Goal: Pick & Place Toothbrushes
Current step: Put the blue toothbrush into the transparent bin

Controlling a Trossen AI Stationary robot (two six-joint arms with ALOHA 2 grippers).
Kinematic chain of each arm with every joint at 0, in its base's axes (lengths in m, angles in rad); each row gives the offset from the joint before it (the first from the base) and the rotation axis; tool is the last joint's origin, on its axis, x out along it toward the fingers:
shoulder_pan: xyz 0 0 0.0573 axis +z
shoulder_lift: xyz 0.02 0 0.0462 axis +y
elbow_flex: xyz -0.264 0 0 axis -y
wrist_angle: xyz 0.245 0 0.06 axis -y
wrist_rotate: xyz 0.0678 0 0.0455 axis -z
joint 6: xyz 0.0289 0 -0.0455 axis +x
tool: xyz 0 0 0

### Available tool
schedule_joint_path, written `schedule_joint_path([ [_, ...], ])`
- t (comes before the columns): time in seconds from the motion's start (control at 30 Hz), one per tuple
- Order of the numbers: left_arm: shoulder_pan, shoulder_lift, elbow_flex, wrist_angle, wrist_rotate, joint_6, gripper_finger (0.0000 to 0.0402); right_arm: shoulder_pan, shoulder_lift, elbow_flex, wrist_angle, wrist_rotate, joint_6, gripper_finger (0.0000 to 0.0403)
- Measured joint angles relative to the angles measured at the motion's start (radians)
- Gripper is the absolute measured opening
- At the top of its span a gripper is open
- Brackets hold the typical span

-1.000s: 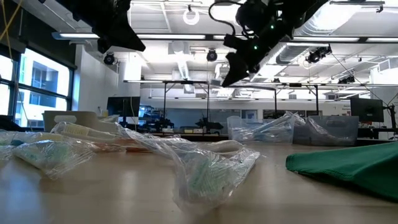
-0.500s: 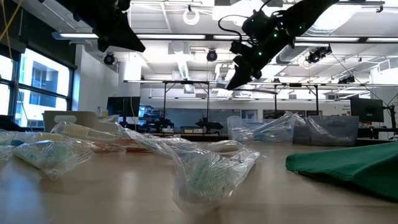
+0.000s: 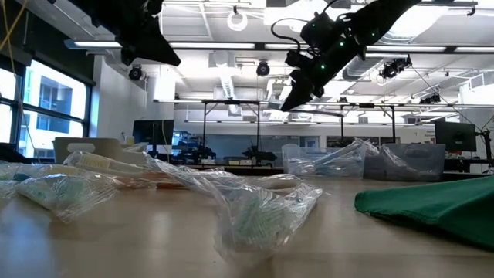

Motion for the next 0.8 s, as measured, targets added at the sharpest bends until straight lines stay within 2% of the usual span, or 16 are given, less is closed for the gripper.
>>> schedule_joint_path([
  [0.37, 0.0, 0.0, 0.0, 0.0, 0.0, 0.001, 0.0, 0.0, 0.0, 0.0, 0.051, 0.001, -0.035, 0.0004],
  [0.53, 0.0, 0.0, 0.0, 0.0, 0.0, 0.001, 0.0, -0.008, 0.0, 0.0, 0.043, -0.005, -0.146, 0.0004],
  [0.63, 0.0, 0.0, 0.0, 0.0, 0.0, 0.001, 0.0, -0.029, 0.0, 0.0, 0.025, -0.021, -0.212, 0.0004],
  [0.8, 0.0, 0.0, 0.0, 0.0, 0.0, 0.001, 0.0, -0.097, 0.0, 0.0, -0.014, -0.064, -0.235, 0.0004],
])
